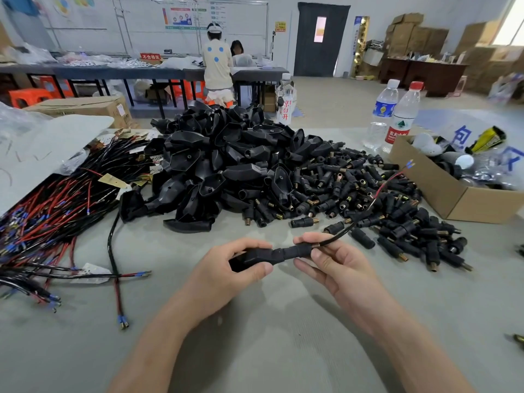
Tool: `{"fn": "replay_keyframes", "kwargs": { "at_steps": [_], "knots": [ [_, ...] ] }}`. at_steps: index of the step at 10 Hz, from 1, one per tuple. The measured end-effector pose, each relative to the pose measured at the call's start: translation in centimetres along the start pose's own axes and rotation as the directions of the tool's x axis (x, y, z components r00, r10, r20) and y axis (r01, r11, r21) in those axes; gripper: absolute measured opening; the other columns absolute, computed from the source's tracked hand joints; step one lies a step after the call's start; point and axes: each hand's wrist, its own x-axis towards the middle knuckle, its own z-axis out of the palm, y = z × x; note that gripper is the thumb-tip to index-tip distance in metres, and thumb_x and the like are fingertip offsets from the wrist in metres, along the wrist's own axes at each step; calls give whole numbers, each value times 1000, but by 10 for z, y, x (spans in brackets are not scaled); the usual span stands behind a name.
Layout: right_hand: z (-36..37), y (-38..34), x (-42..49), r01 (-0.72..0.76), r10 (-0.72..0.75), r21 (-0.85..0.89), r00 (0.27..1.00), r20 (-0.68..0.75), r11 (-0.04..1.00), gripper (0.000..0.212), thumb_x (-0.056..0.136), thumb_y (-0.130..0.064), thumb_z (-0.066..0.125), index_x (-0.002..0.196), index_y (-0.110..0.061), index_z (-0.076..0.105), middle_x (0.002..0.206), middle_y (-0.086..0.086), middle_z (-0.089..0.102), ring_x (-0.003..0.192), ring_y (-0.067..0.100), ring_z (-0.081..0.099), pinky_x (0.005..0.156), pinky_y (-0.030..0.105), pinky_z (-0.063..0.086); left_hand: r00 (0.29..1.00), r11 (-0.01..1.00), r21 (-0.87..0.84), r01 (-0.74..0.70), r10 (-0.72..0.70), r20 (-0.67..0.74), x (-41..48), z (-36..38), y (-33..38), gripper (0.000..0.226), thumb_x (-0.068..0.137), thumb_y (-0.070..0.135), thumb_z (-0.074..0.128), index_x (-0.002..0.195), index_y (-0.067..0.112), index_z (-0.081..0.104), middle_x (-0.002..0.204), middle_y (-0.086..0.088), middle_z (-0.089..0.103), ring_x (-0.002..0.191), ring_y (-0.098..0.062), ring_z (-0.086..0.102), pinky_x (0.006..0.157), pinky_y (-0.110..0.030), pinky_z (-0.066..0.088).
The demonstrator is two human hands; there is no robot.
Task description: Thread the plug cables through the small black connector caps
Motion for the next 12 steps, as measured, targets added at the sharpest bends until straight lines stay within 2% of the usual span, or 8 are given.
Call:
{"fn": "replay_keyframes", "kwargs": {
  "at_steps": [4,5,6,7,9,10,11,12],
  "knots": [
    [13,8,-2,-25,25,0,994,104,1000,26,98,-1,51,116,-10,67,123,8,71,118,21,65,91,25,55,993,995,31,-90,92,-80,-8,7,9,28,77,44,74,103,53,67,101,21,71,94,-3,66,81,-14,48],
    [46,15,-5,-128,112,148,987,114,981,31,91,-13,59,121,-8,66,120,11,72,112,23,69,82,26,58,983,982,157,-100,122,-137,-31,-17,5,28,82,46,70,108,53,62,102,24,68,95,-2,63,78,-10,44],
    [103,29,-2,-126,129,191,992,-5,973,17,94,-11,62,107,-2,70,98,13,72,85,15,73,68,24,59,973,942,327,-71,138,-186,-60,-69,0,23,84,49,66,106,47,57,96,22,65,89,-3,62,73,-12,44],
    [167,41,1,-104,108,96,993,-39,990,8,96,-4,62,100,-5,69,82,7,69,71,7,70,63,20,57,955,855,517,-37,183,-234,-93,-130,-4,21,90,36,72,103,43,57,95,21,63,87,-4,61,73,-18,46],
    [285,60,16,-192,183,188,981,65,963,8,100,-7,56,104,-2,61,85,11,71,68,13,71,60,21,59,915,748,652,124,168,-367,-129,-232,-9,19,89,41,64,103,46,53,98,27,60,91,2,56,73,-22,43],
    [315,56,17,-345,335,143,938,94,928,19,102,-11,54,114,3,51,108,29,67,85,31,70,68,28,60,894,641,716,276,101,-436,-125,-265,-19,36,90,24,69,121,36,56,120,10,61,113,-18,58,92,-36,46],
    [309,49,3,-512,502,-12,837,217,859,16,102,-13,54,107,2,56,115,23,66,89,32,69,69,29,57,847,600,665,444,-38,-531,-124,-262,-24,59,96,27,62,150,19,38,153,-14,36,143,-32,32,117,-45,28],
    [278,24,-21,-331,311,63,926,216,941,16,101,-17,55,107,-7,67,103,12,75,86,23,73,64,25,59,803,859,438,264,55,-593,-132,-230,-9,53,96,42,59,144,44,38,147,16,43,133,-13,45,110,-41,40]
  ]
}}
